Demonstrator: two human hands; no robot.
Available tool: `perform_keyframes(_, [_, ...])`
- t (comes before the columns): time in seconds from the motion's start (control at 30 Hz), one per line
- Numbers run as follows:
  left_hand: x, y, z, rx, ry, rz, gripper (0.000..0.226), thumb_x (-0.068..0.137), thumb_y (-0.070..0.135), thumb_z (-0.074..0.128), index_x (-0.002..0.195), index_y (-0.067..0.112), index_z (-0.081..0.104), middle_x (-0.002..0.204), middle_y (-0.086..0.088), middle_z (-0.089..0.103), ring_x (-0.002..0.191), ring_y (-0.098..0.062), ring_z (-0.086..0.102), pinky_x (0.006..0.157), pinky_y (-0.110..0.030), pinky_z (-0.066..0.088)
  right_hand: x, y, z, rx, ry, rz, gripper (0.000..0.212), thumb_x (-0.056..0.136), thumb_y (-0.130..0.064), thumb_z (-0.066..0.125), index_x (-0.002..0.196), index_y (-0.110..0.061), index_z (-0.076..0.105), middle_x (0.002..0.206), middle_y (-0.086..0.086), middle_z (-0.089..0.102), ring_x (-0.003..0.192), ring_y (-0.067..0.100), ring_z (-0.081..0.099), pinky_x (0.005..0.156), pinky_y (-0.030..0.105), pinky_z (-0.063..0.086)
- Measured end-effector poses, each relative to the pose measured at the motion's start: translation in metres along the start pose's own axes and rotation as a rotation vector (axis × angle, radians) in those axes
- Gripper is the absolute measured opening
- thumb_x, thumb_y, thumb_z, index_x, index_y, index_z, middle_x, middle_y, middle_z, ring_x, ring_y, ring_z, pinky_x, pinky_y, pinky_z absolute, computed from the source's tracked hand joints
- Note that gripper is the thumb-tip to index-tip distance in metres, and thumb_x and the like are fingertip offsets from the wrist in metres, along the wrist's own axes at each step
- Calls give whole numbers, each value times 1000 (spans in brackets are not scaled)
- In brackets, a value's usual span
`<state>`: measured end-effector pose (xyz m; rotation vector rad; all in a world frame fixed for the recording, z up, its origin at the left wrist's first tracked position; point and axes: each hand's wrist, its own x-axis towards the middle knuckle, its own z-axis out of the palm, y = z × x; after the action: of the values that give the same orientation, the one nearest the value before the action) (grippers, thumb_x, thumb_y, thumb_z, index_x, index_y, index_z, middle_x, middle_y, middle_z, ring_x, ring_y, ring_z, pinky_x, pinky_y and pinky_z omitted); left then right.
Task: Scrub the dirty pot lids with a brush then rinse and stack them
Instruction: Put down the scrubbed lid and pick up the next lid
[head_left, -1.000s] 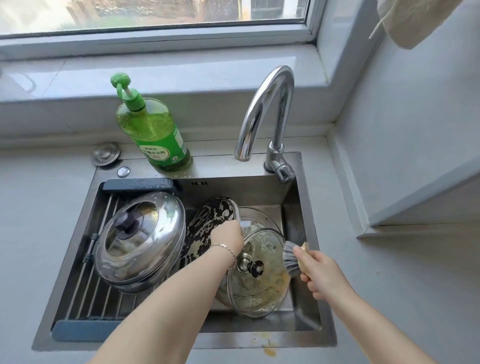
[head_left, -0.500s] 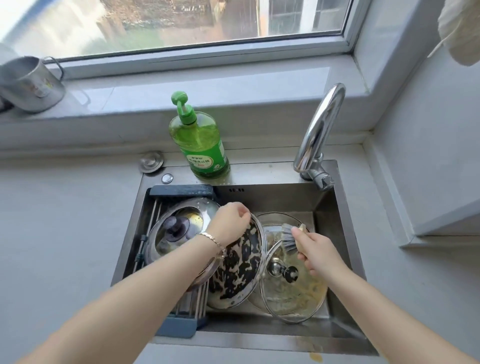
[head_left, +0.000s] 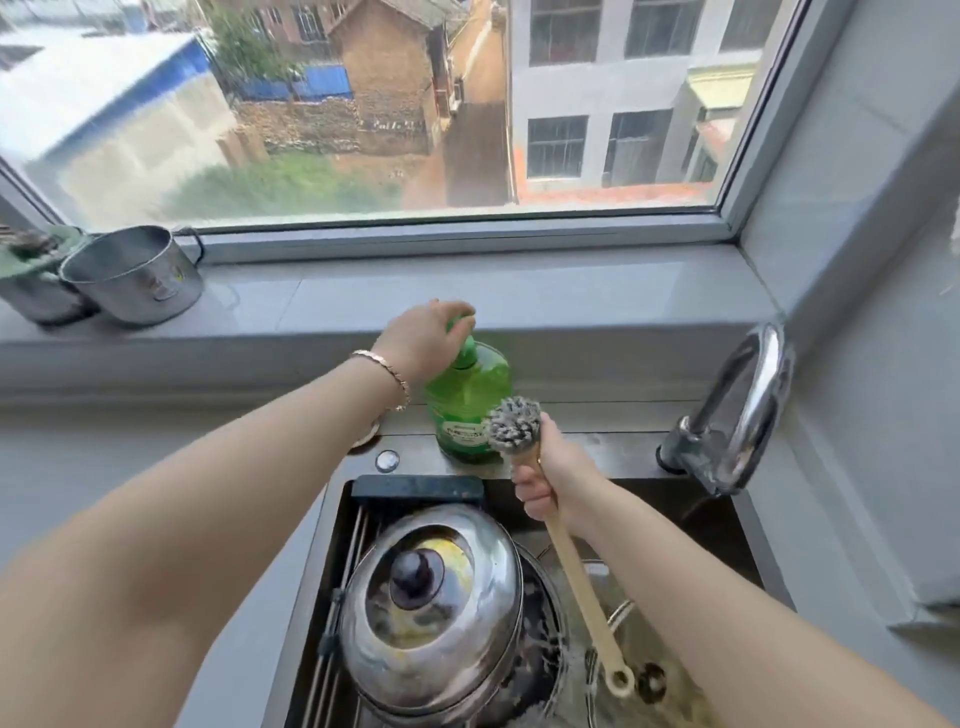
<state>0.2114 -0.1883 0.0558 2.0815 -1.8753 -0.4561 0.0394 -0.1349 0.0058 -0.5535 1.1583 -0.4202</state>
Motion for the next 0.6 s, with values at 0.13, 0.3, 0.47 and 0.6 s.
perform_keyframes(0.13, [26,0,2,-6,-156,-19,36,100,36,37,107,10,60,93,-6,61,93,-25,54,74,-29,38,25,-17,24,-33,19,5,52,96,-57,21,73,-16,43,37,-5,30,28,6,19,32,9,14])
perform_keyframes(0.3, [40,-5,11,-115,-159,-20,30,99,27,36,90,15,62,71,6,52,67,-14,49,59,-25,37,48,-27,41,-112,31,4,52,97,-55,20,72,-15,43,36,-6,30,28,6,19,33,9,15])
perform_keyframes(0.47, [41,-13,23,-151,-154,-8,27,97,25,36,87,19,61,73,6,55,75,-17,51,68,-28,40,60,-25,44,-104,30,1,51,97,-54,21,66,-17,38,36,-6,28,28,6,18,33,9,14])
perform_keyframes(0.6, [41,-12,18,-113,-228,10,28,98,26,36,105,20,63,93,2,59,94,-18,53,78,-27,40,60,-24,45,-77,10,0,56,97,-54,22,65,-15,44,37,-6,28,28,6,18,32,9,14])
